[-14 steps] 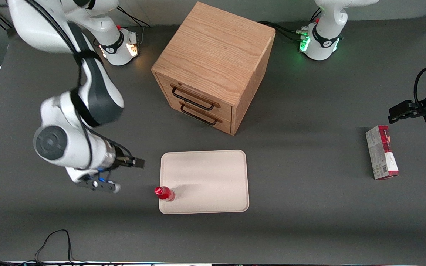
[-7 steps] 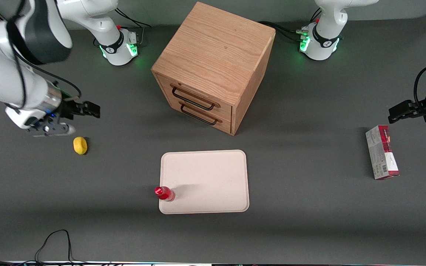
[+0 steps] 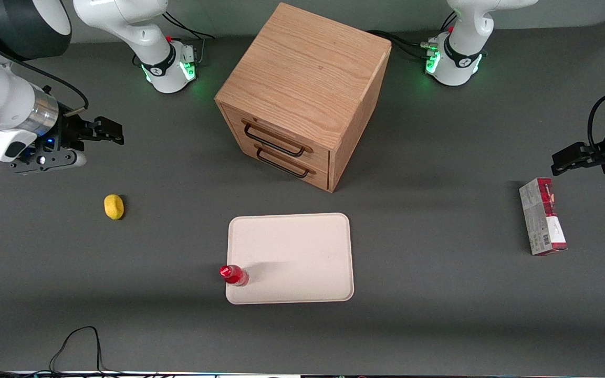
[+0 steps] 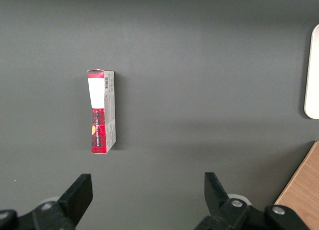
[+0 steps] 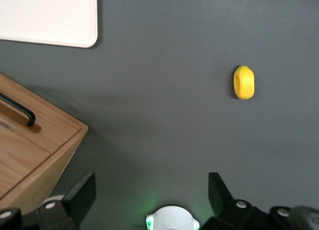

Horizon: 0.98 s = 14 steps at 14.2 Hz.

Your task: Place coke bottle on tray

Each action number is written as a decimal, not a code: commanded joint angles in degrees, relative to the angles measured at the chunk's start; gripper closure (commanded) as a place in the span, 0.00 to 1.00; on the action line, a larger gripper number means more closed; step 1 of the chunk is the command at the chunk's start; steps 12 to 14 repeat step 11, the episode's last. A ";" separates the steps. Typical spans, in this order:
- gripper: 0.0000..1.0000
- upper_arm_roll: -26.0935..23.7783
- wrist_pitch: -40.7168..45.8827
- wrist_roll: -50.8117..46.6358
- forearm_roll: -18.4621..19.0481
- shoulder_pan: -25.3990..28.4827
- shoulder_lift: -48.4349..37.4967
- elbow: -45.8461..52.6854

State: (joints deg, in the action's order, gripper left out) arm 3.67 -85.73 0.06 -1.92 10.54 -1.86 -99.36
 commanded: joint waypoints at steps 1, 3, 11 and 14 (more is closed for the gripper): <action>0.00 -0.68 3.55 4.06 0.51 -1.74 0.71 2.85; 0.00 -0.68 5.48 4.25 0.51 -1.83 0.71 4.69; 0.00 -0.07 7.60 3.37 0.60 1.32 1.68 6.98; 0.00 -0.07 7.60 3.37 0.60 1.32 1.68 6.98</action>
